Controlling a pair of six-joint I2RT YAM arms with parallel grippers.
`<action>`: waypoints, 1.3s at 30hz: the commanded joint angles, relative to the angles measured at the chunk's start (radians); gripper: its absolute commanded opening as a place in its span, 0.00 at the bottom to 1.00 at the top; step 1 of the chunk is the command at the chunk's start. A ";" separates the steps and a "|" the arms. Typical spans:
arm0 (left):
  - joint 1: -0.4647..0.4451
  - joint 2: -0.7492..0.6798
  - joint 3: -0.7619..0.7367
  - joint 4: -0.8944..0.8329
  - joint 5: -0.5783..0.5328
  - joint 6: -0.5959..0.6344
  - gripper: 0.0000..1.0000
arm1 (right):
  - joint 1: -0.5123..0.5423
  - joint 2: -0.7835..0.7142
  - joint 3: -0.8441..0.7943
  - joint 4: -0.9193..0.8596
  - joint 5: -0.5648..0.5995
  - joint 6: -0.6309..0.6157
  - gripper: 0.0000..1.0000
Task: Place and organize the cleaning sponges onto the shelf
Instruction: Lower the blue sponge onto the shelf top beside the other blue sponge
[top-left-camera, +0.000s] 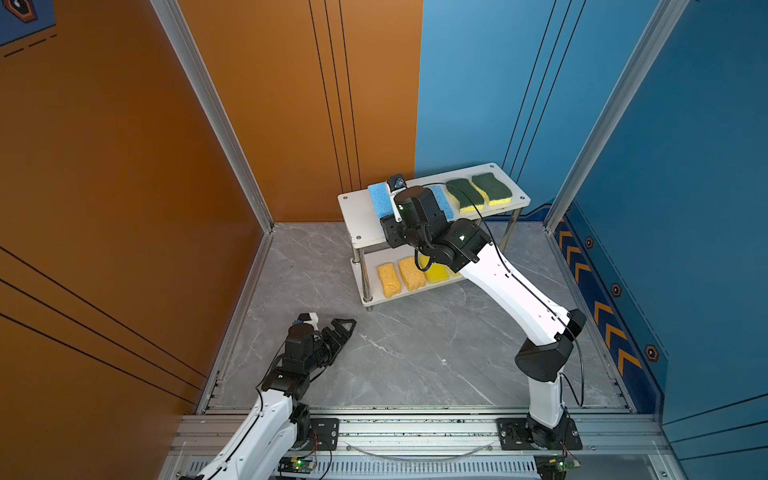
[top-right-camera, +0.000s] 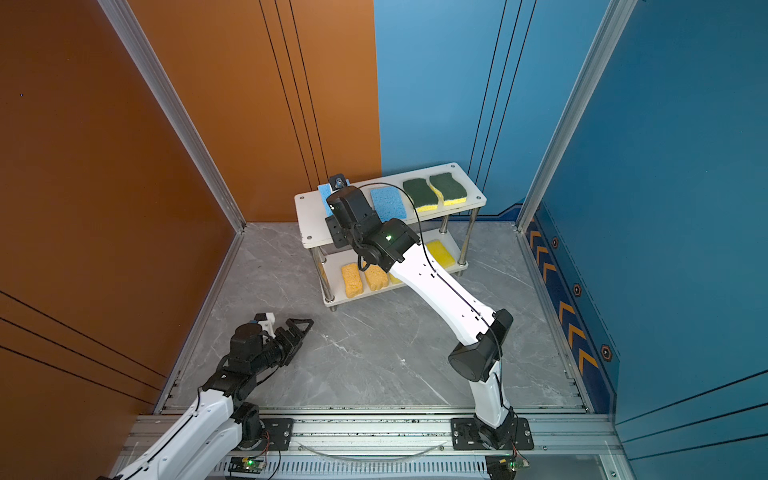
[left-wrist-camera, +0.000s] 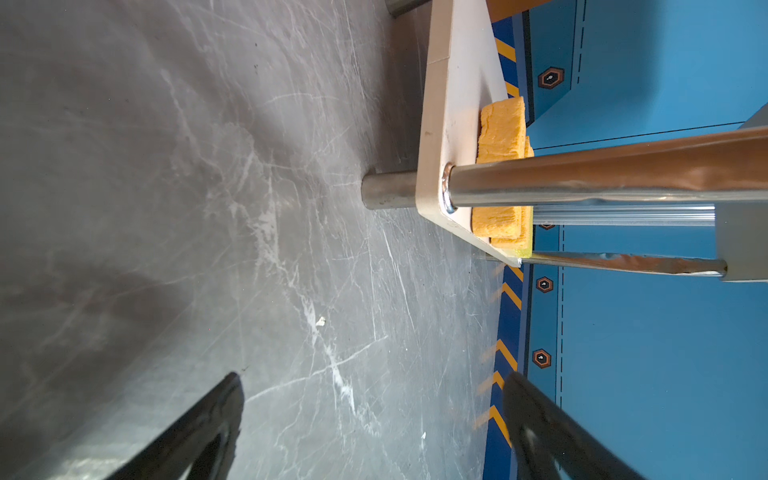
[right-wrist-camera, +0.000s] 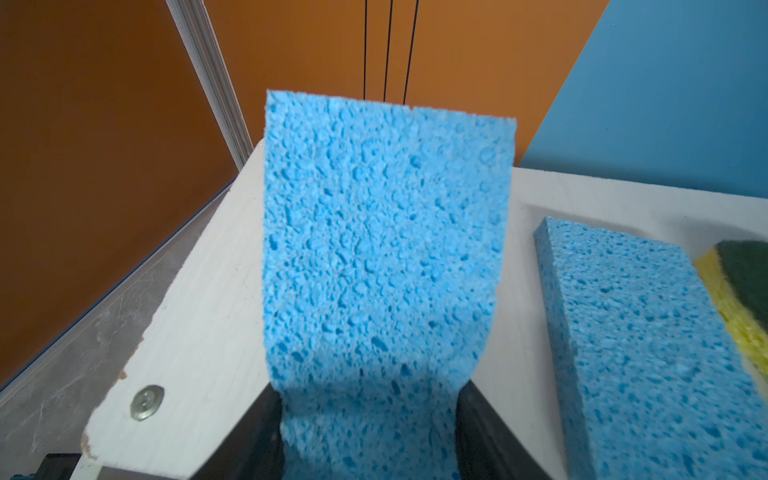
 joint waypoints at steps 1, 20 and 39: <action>0.012 -0.011 -0.014 0.010 0.025 0.002 0.98 | 0.008 0.018 0.020 0.022 0.032 0.018 0.61; 0.021 -0.050 -0.024 -0.018 0.020 -0.002 0.98 | 0.000 0.044 0.007 0.023 0.035 0.017 0.68; 0.032 -0.061 -0.021 -0.033 0.031 0.002 0.98 | -0.001 0.041 -0.008 0.024 0.034 0.018 0.75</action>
